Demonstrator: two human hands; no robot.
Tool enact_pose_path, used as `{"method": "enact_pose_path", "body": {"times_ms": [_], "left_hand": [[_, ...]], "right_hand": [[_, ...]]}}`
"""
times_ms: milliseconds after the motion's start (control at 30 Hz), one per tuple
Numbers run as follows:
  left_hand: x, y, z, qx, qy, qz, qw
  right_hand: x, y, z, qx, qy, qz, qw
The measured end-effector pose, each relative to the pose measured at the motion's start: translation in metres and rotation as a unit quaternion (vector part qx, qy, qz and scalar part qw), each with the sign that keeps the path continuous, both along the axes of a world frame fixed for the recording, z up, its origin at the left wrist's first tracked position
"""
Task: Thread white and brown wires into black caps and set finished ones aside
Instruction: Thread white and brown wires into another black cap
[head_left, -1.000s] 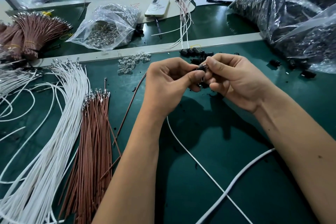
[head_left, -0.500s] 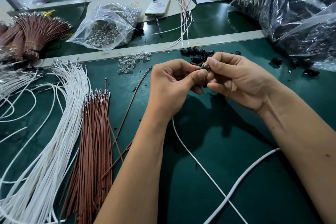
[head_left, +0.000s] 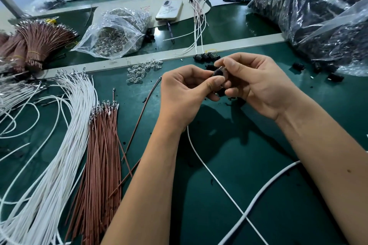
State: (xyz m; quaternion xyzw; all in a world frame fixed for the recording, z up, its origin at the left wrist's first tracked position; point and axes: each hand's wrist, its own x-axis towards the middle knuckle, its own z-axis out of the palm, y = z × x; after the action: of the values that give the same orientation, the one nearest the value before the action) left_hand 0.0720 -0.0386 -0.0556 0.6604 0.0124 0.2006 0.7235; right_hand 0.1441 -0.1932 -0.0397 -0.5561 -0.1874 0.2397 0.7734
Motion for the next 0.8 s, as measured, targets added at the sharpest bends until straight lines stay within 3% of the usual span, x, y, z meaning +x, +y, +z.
{"method": "enact_pose_path", "body": {"times_ms": [300,467,600,800], "left_hand": [[0.0,0.001,0.0,-0.021,-0.032,0.024,0.999],[0.001,0.004,-0.001,-0.019,-0.034,0.028,0.999],[0.001,0.007,-0.001,-0.012,-0.031,0.015,0.999],[-0.003,0.014,0.003,0.004,-0.02,-0.033,0.999]], "right_hand": [[-0.004,0.0,-0.003,-0.052,-0.222,-0.052,0.972],[-0.005,-0.003,-0.004,-0.133,-0.376,-0.101,0.911],[-0.002,-0.006,-0.001,-0.197,-0.484,-0.146,0.84],[-0.003,-0.006,0.002,-0.246,-0.56,-0.125,0.781]]}}
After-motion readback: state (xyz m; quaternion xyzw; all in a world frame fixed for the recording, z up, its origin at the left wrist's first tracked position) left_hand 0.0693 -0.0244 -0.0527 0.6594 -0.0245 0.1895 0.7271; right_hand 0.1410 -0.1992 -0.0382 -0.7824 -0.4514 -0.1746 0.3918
